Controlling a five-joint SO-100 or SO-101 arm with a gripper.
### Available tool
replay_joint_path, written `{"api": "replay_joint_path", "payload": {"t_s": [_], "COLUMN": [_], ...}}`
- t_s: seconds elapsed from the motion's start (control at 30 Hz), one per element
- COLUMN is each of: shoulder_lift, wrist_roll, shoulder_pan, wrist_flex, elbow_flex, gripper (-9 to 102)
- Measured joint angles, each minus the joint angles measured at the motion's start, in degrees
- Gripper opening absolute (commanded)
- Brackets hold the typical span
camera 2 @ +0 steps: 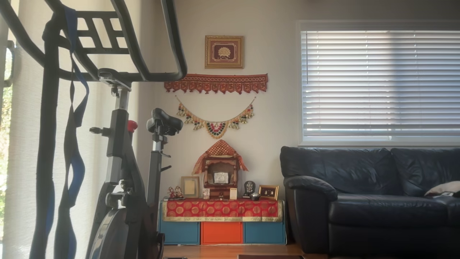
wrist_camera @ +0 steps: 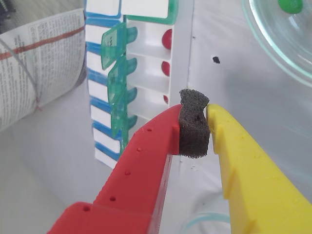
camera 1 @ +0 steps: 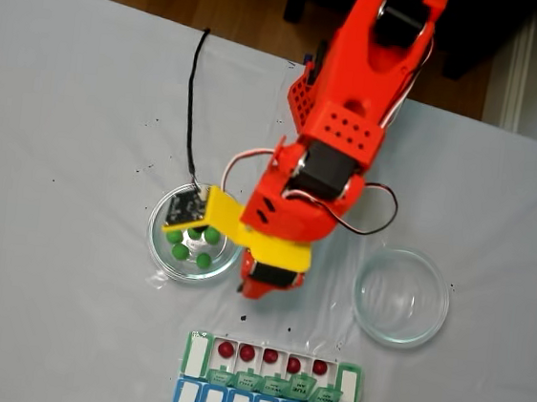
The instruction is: Sort medicines into box.
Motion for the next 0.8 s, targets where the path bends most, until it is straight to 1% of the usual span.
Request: {"api": "replay_joint_path", "payload": {"t_s": [0.1, 0.23, 0.33, 0.43, 0.47, 0.6, 0.67, 0.8], "shoulder_lift": [0.18, 0.18, -1.93, -7.38, -10.72, -18.19, -20.04, -20.13], "wrist_roll": [-6.59, -12.13, -17.31, -26.46, -31.03, -38.32, -40.96, -42.63], "shoulder_pan": [3.34, 6.33, 7.47, 9.49, 10.55, 13.54, 15.21, 17.84], "wrist_flex": [3.96, 5.36, 8.0, 15.03, 18.46, 25.4, 26.1, 21.8], "elbow_flex": [0.53, 2.99, 2.64, -0.35, -3.16, -10.72, -13.01, -13.36], "gripper": [3, 2, 2, 3, 3, 7, 6, 4]}}
